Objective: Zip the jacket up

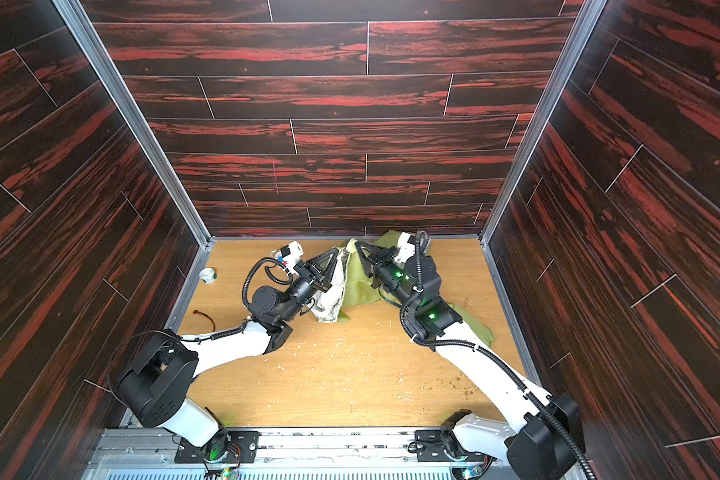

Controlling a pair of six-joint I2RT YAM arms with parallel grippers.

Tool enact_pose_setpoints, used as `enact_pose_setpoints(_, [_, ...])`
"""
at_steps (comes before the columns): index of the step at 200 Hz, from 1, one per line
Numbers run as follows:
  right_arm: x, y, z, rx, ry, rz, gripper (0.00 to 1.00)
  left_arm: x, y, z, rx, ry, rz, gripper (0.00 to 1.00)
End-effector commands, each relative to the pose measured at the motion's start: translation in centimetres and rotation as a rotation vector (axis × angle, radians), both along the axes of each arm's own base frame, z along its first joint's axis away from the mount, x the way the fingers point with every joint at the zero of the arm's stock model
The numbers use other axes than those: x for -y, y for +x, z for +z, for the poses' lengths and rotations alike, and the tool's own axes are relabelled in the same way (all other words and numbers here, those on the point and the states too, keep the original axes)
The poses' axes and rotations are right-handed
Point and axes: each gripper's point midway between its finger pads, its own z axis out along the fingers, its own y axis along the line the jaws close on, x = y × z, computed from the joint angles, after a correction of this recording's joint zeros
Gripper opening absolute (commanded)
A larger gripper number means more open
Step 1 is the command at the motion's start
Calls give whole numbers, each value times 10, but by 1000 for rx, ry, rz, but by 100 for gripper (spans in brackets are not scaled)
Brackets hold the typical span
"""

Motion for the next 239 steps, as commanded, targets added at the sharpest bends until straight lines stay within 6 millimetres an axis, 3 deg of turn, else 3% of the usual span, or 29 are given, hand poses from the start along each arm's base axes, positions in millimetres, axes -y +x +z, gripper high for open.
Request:
enact_pose_setpoints(1, [-4,2,0,-4,30,11,0,-7,-9,37,97,-76,4,0])
enact_pose_setpoints(239, [-15,3,-2,-16,43,46,0,-7,-12,33,100,-60,2,0])
